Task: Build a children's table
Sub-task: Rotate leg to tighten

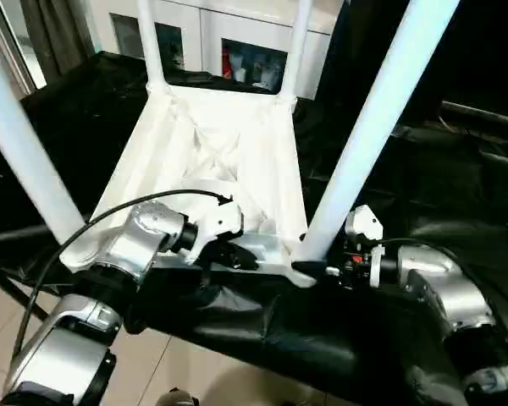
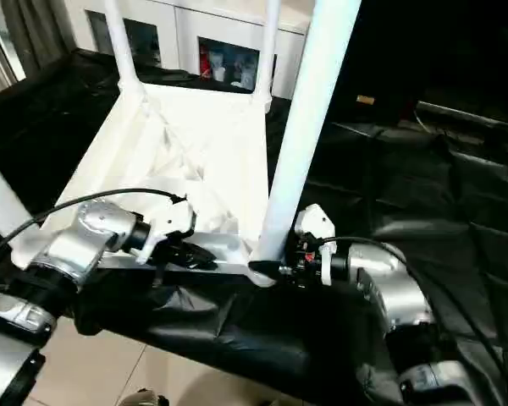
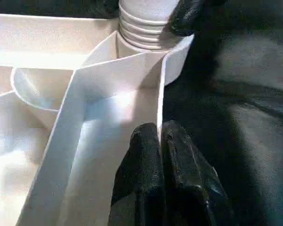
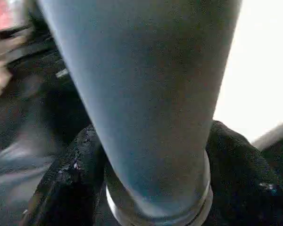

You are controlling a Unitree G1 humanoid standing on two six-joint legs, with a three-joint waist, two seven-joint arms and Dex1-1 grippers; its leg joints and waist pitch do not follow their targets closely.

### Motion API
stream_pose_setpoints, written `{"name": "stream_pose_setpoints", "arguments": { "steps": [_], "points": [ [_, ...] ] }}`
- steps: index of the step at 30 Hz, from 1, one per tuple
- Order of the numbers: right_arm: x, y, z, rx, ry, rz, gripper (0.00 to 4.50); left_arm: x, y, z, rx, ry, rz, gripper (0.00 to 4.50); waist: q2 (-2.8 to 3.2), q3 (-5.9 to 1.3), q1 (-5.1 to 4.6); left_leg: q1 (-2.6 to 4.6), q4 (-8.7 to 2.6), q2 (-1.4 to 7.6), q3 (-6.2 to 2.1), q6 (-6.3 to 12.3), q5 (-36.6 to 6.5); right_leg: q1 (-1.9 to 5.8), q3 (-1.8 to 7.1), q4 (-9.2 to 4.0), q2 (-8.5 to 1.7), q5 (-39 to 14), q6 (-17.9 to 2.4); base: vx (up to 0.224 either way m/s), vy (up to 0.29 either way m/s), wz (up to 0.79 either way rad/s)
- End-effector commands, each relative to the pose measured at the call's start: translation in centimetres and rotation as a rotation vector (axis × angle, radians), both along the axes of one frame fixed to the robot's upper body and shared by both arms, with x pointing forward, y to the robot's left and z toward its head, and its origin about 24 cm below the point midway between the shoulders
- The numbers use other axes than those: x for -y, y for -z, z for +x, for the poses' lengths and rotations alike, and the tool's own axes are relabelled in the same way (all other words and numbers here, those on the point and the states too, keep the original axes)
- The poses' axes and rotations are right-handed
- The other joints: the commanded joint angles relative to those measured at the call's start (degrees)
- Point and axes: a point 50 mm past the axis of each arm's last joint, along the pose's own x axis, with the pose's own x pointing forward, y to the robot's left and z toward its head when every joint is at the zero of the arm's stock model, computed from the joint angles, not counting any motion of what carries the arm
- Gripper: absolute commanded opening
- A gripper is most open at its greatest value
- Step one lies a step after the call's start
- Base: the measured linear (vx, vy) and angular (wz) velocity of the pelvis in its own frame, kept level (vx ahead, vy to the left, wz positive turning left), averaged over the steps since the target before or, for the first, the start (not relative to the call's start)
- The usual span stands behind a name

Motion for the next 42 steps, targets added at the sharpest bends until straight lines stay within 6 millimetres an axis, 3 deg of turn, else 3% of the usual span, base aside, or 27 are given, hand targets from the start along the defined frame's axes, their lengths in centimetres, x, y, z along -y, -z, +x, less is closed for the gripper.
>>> {"name": "stream_pose_setpoints", "arguments": {
  "steps": [1, 4, 7, 8, 9, 10, 11, 12, 14, 18, 22, 26, 27, 28, 33, 36, 42],
  "points": [
    [-0.7, 1.5, -0.1, -0.038, 0.076, -0.051, 2.69, 1.0, -0.5, 1.1, 0.057, -0.122, -0.039, 0.0, -0.06, -3.01, -0.29, 1.11, -3.89, 1.34, -0.62, -0.44, -17.85, 1.96, 1.96, -4.2, -2.95, -21.64, -9.61, 0.0, 0.0, 0.0],
    [-2.1, 2.8, 0.9, -0.092, 0.324, -0.032, 2.68, 3.8, 0.0, 1.5, 0.081, -0.197, -0.041, 0.0, 0.17, -2.92, -0.82, 1.33, -4.1, 1.34, -1.03, -1.5, -20.49, 1.54, 1.83, -4.87, -2.95, -26.53, -7.62, 0.0, 0.0, 0.0],
    [-2.6, 3.0, 1.2, -0.108, 0.393, -0.033, 2.67, 4.8, 0.2, 1.5, 0.084, -0.209, -0.042, 0.0, 0.09, -2.89, -1.28, 1.32, -4.08, 1.09, -1.14, -1.72, -21.58, 1.51, 1.63, -5.26, -2.87, -28.72, -6.55, 0.0, 0.0, 0.0],
    [-3.0, 3.2, 1.4, -0.119, 0.436, -0.038, 2.67, 5.6, 0.3, 1.4, 0.087, -0.21, -0.041, 0.0, 0.32, -2.96, -1.32, 1.35, -4.05, 1.05, -1.17, -1.18, -21.61, 1.57, 1.66, -5.42, -2.9, -28.8, -6.32, 0.0, 0.0, 0.0],
    [-4.8, 3.0, 1.8, -0.103, 0.449, -0.066, 2.67, 7.6, 0.2, 1.1, 0.088, -0.182, -0.054, 0.0, 0.79, -2.84, -1.76, 1.32, -4.17, 1.09, -1.15, -1.43, -21.98, 1.26, 1.71, -5.54, -2.72, -28.15, -6.48, 0.0, 0.0, 0.0],
    [-5.1, 2.9, 1.9, -0.095, 0.436, -0.069, 2.67, 7.9, 0.2, 1.0, 0.088, -0.176, -0.057, 0.0, 0.53, -2.84, -1.98, 1.22, -4.15, 0.94, -1.2, -1.57, -22.47, 1.4, 1.55, -5.58, -2.62, -28.65, -6.3, 0.0, 0.0, 0.0],
    [-5.9, 2.6, 1.9, -0.069, 0.396, -0.077, 3.02, 8.6, 0.0, 0.9, 0.09, -0.161, -0.067, 0.0, 0.45, -2.93, -1.96, 1.27, -4.15, 0.89, -1.29, -1.54, -22.68, 1.58, 1.41, -5.61, -2.69, -29.24, -6.08, 0.0, 0.0, 0.0],
    [-6.1, 2.5, 2.0, -0.056, 0.383, -0.079, 3.37, 8.8, -0.1, 0.9, 0.092, -0.16, -0.069, 0.0, 0.69, -2.98, -1.88, 1.28, -4.18, 0.99, -1.32, -1.16, -22.7, 1.6, 1.48, -5.76, -2.75, -28.74, -5.99, 0.0, 0.0, 0.0],
    [-6.0, 2.1, 2.1, -0.021, 0.344, -0.077, 3.4, 8.8, -0.2, 0.9, 0.096, -0.138, -0.071, 0.0, 0.83, -3.05, -1.85, 1.31, -4.15, 1.03, -1.25, -0.92, -22.85, 1.48, 1.57, -5.7, -2.72, -27.54, -6.34, 0.0, 0.0, 0.0],
    [-4.8, 1.2, 2.4, 0.011, 0.306, -0.036, 3.83, 7.9, -0.4, 1.0, 0.089, -0.118, -0.082, 0.0, 0.74, -3.15, -1.76, 1.0, -4.19, 1.11, -1.0, 0.25, -21.44, 1.9, 1.77, -5.0, -2.52, -21.37, -8.68, 0.0, 0.0, 0.0],
    [-3.0, 0.2, 1.7, 0.023, 0.143, 0.004, 3.83, 6.0, -0.2, 0.9, 0.062, -0.065, -0.062, 0.0, 0.68, -3.29, -1.53, 0.78, -4.07, 1.18, -0.9, 1.54, -19.99, 2.28, 1.83, -4.79, -2.58, -19.05, -9.38, 0.0, 0.0, 0.0],
    [-0.9, -0.5, 0.5, 0.031, -0.023, -0.007, 3.83, 4.3, -0.1, 0.4, 0.006, 0.014, -0.073, 0.0, 0.6, -3.48, -0.93, 0.72, -3.72, 1.39, -0.59, 3.25, -15.74, 2.55, 1.93, -3.98, -2.67, -13.35, -11.78, 0.0, 0.0, 0.0],
    [-0.4, -0.7, 0.3, 0.026, -0.052, -0.003, 3.83, 3.9, -0.1, 0.3, -0.007, 0.031, -0.073, 0.0, 0.35, -3.44, -0.83, 0.69, -3.72, 1.4, -0.64, 3.4, -15.23, 2.79, 1.84, -3.95, -2.63, -12.93, -12.01, 0.0, 0.0, 0.0],
    [0.0, -0.9, 0.0, 0.018, -0.085, 0.0, 3.83, 3.5, -0.1, 0.1, -0.014, 0.052, -0.068, 0.0, 0.58, -3.54, -0.74, 0.55, -3.66, 1.5, -0.64, 4.02, -13.96, 2.85, 1.85, -3.5, -2.63, -10.87, -12.93, 0.0, 0.0, 0.0],
    [1.7, -1.1, -1.4, -0.026, -0.212, -0.04, 3.83, 0.7, -0.1, -0.2, -0.049, 0.105, -0.023, 0.0, 0.58, -3.48, 0.26, 0.8, -3.58, 1.76, -0.42, 4.06, -12.87, 2.91, 1.77, -3.06, -2.5, -8.84, -13.78, 0.0, 0.0, 0.0],
    [2.0, -1.0, -1.4, -0.03, -0.213, -0.047, 3.83, -0.4, -0.2, -0.4, -0.063, 0.123, -0.014, 0.0, 0.65, -3.5, 0.29, 0.75, -3.65, 1.82, -0.29, 3.4, -13.26, 2.74, 1.77, -2.91, -2.57, -9.11, -13.96, 0.0, 0.0, 0.0],
    [1.3, -1.0, -1.3, -0.029, -0.203, -0.015, 3.47, -0.8, -0.3, -0.4, -0.065, 0.119, -0.011, 0.0, 0.63, -3.44, 0.26, 0.73, -3.74, 1.7, -0.35, 2.15, -14.29, 2.71, 1.86, -3.12, -2.74, -11.57, -13.28, 0.0, 0.0, 0.0]
  ]
}}
